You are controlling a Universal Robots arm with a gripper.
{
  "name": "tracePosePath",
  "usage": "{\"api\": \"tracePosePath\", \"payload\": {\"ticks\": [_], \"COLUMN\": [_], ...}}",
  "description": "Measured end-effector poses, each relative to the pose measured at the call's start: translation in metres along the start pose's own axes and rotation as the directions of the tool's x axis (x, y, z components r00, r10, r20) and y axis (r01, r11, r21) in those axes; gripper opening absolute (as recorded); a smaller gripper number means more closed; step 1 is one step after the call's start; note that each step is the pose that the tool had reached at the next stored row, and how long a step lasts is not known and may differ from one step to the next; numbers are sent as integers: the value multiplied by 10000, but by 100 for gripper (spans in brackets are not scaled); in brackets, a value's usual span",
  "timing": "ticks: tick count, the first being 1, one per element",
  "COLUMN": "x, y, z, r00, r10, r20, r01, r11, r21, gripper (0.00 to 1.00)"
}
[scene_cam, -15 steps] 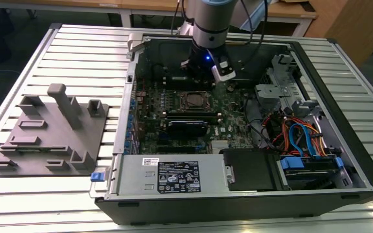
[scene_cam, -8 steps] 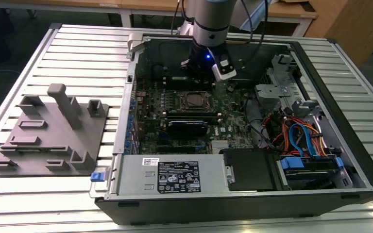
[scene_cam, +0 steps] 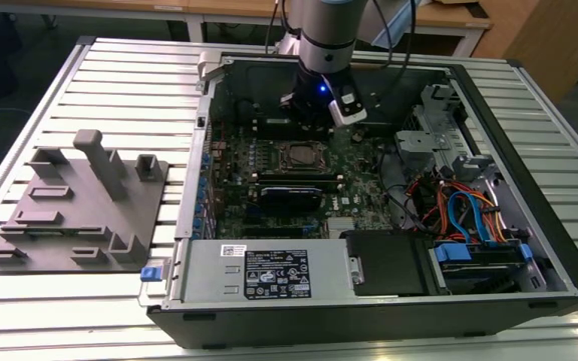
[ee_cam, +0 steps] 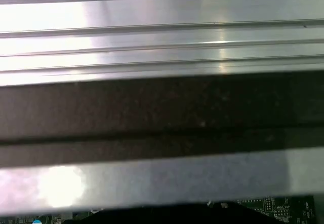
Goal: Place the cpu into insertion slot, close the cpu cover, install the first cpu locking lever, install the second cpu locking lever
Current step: 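Install the first cpu locking lever, then install the second cpu locking lever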
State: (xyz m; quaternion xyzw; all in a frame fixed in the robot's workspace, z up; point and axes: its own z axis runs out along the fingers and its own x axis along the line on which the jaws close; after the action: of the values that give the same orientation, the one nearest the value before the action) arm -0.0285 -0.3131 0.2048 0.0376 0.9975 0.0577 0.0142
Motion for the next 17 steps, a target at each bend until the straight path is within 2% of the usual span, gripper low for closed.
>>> {"api": "tracePosePath", "payload": {"ticks": [6, 9, 17], "x": [-4, -4, -4], "y": [-49, -51, -57], "z": [-4, -5, -5], "r00": [10000, 10000, 10000], "r10": [0, -3, -3], "r20": [4, 5, 7], "r01": [0, 3, 2], "r11": [10000, 10000, 10000], "r21": [36, 84, 90], "gripper": [10, 10, 10]}}
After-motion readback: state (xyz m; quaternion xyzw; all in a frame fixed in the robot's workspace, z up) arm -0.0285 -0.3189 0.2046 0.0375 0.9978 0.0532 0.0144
